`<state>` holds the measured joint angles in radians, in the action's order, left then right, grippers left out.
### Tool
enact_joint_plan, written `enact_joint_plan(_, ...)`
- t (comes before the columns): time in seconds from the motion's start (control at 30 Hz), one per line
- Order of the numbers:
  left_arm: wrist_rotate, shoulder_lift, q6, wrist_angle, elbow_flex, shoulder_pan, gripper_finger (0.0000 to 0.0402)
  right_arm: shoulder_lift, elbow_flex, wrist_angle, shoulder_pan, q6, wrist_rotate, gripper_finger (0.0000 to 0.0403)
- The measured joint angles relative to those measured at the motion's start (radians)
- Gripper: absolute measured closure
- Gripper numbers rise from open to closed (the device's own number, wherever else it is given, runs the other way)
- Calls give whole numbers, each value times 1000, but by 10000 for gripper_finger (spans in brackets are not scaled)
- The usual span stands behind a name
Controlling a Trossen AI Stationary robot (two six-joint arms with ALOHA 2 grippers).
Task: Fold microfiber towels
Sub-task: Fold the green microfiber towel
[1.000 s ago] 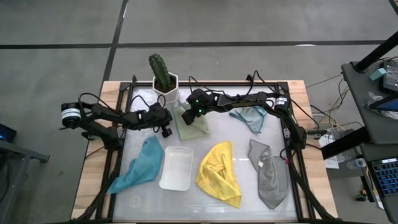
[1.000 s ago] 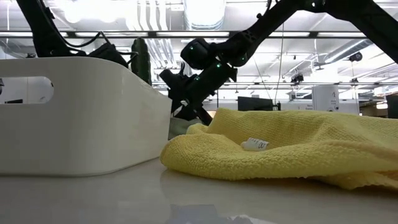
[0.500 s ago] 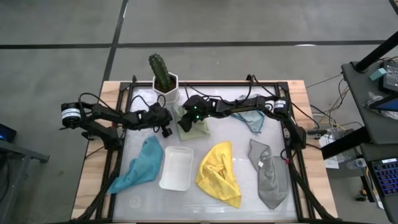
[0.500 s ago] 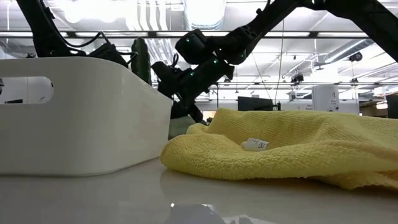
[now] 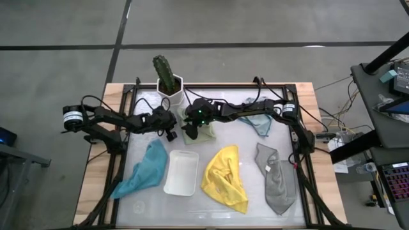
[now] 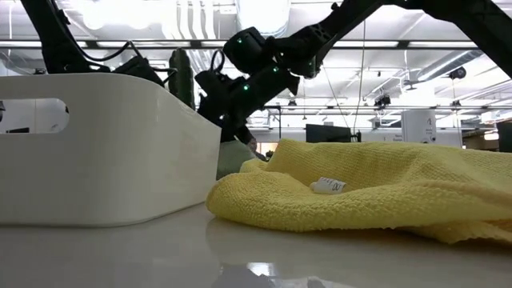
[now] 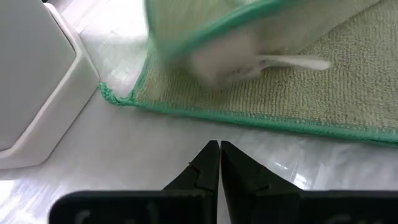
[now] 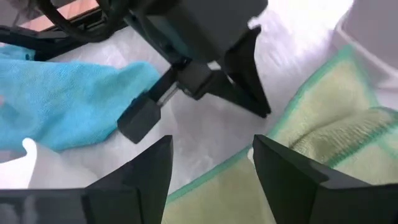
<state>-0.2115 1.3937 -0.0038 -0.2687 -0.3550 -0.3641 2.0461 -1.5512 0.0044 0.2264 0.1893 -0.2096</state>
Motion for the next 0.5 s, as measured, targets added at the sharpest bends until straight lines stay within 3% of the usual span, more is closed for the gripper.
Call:
enact_joint_plan(0.37,0,0,-17,5,0,0,400,-29,-47,-18,-2,-130,-8,192)
enact_joint_plan(0.5,0,0,-18,26,1,0,400,-94,-47,-149,-1,-205,1,193)
